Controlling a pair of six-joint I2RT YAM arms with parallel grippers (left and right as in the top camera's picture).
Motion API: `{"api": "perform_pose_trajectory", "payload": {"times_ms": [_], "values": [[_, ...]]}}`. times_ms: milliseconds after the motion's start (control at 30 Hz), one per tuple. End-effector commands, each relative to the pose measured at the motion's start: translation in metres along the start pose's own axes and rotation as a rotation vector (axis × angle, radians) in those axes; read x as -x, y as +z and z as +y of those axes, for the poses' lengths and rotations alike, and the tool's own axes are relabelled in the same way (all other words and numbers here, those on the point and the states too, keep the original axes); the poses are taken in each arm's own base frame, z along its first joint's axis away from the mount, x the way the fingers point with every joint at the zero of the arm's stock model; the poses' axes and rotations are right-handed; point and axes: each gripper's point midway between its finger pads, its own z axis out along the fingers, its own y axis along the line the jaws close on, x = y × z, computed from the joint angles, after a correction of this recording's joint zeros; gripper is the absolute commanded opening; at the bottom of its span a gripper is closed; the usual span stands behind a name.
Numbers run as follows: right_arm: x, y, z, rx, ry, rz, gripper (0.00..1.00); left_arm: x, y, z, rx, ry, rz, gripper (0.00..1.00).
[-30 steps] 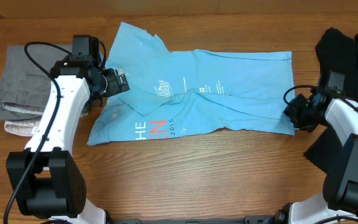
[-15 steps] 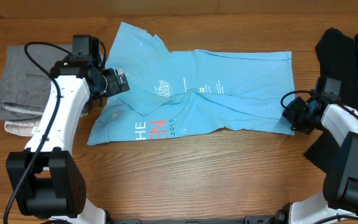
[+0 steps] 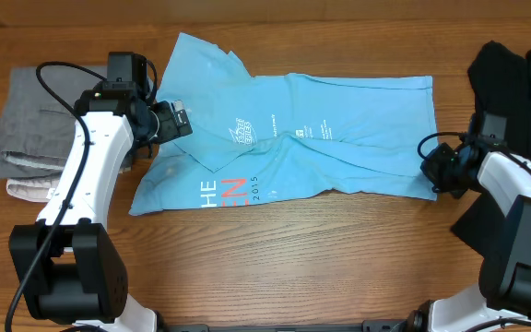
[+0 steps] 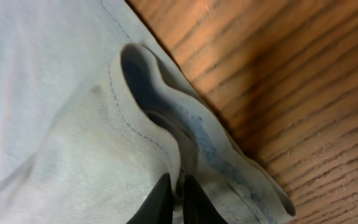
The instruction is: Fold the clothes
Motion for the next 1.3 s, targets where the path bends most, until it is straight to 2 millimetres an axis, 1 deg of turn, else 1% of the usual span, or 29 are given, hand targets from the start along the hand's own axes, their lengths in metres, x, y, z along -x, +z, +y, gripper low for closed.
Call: {"api": "perform_pose_trajectory", "payload": {"times_ms": [0,167,367,567,700,800,900,1033,1067,1133,1200,1233,1267], "values": [[0.024,-0.017,0.016,0.026,-0.013,-0.066,0.10,0.002,-0.004,0.001,-0.006,0.005,-0.011,1.00],[0.039,-0.029,0.027,0.044,-0.019,-0.098,0.09,0.002,-0.004,0.001,-0.006,0.005,-0.011,1.00],[0.048,-0.031,0.032,0.064,-0.006,-0.131,0.09,0.002,-0.004,0.001,-0.006,0.005,-0.011,1.00],[0.057,-0.032,0.047,0.120,0.018,-0.171,0.09,0.002,-0.004,0.001,-0.006,0.005,-0.011,1.00],[0.059,-0.025,0.061,0.142,-0.015,-0.189,0.09,0.002,-0.004,0.001,-0.006,0.005,-0.011,1.00],[0.059,-0.014,0.070,0.141,-0.041,-0.200,0.10,0.002,-0.004,0.001,-0.006,0.005,-0.011,1.00],[0.061,-0.006,0.071,0.111,-0.051,-0.223,0.10,0.002,-0.004,0.001,-0.006,0.005,-0.011,1.00],[0.064,0.006,0.073,0.091,-0.065,-0.242,0.15,0.002,-0.004,0.001,-0.006,0.005,-0.011,1.00],[0.065,0.009,0.074,0.091,-0.068,-0.250,0.18,0.002,-0.004,0.001,-0.006,0.005,-0.011,1.00],[0.069,0.011,0.078,0.102,-0.073,-0.267,0.30,0.002,-0.004,0.001,-0.006,0.005,-0.011,1.00],[0.075,0.012,0.082,0.119,-0.078,-0.293,0.33,0.002,-0.004,0.001,-0.006,0.005,-0.011,1.00],[0.080,0.010,0.086,0.135,-0.081,-0.312,0.40,0.002,-0.004,0.001,-0.006,0.005,-0.011,1.00],[0.086,0.007,0.092,0.157,-0.097,-0.341,0.50,0.002,-0.004,0.001,-0.006,0.005,-0.011,1.00]]}}
